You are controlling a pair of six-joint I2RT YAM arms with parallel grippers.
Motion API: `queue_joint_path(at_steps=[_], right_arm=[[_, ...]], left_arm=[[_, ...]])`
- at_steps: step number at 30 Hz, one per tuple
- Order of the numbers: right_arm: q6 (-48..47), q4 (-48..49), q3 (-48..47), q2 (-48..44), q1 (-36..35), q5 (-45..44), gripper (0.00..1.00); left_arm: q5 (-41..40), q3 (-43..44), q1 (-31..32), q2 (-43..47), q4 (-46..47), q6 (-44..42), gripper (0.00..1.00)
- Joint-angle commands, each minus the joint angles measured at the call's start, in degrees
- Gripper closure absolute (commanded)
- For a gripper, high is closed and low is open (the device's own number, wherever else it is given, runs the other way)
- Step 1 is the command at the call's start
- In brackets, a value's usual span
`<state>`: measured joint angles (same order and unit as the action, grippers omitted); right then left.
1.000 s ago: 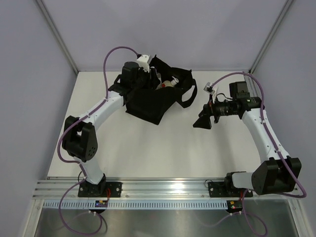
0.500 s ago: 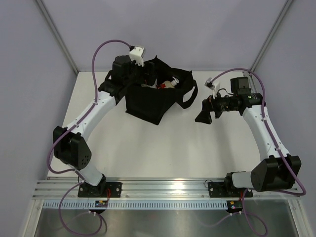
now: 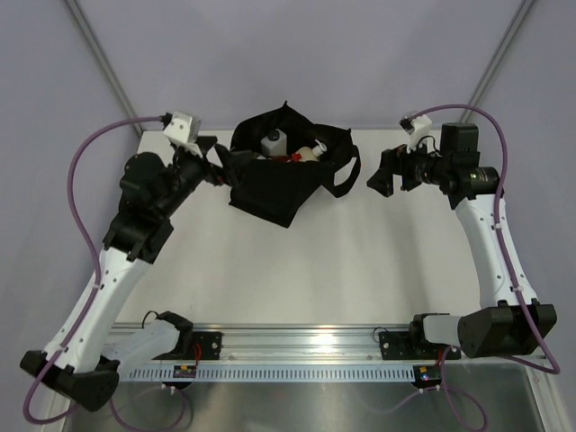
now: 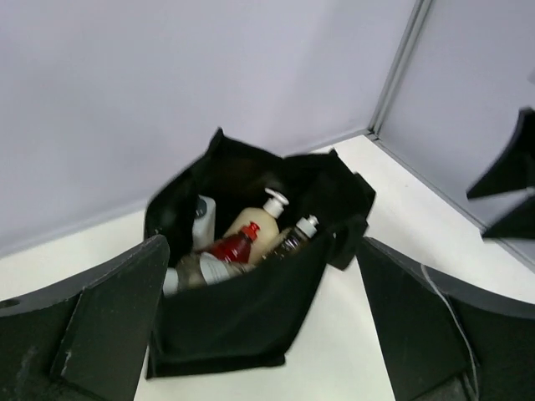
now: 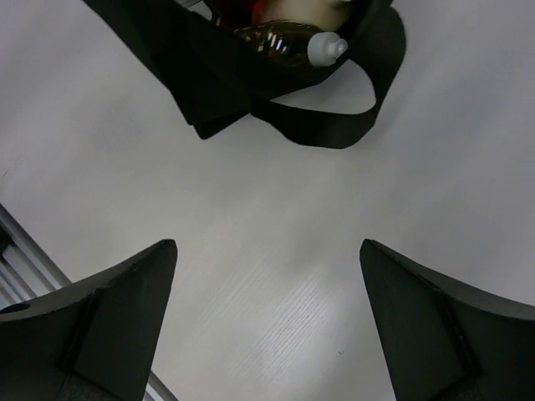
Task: Place the personal care products into the canvas bag
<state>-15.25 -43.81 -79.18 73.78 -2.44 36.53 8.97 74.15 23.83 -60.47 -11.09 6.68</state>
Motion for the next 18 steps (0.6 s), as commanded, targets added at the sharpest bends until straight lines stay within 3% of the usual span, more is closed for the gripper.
queue_joint_path(at_steps=[1,4,10,18], right_arm=[[8.91,5.40,-4.93,-0.66,0.33,-10.31,0.00],[12.77,6.81,-6.25,-0.39,0.33,-17.68,0.01],[16.56,8.30,-5.47,-1.62,0.33,-30.53,0.00],[16.38,10.67,-1.07,-7.58,0.33,-35.02,0.00]], left_arm=[[0.08,-11.70,-0.28,7.60,-1.83,4.48,0.01],[-4.03,-20.49,-0.28,16.22,-1.65,7.47,0.01],[-10.54,-29.32,-0.28,27.23,-6.04,9.23,0.01],[-14.60,-33.10,-0.28,33.83,-10.09,9.32,0.01]])
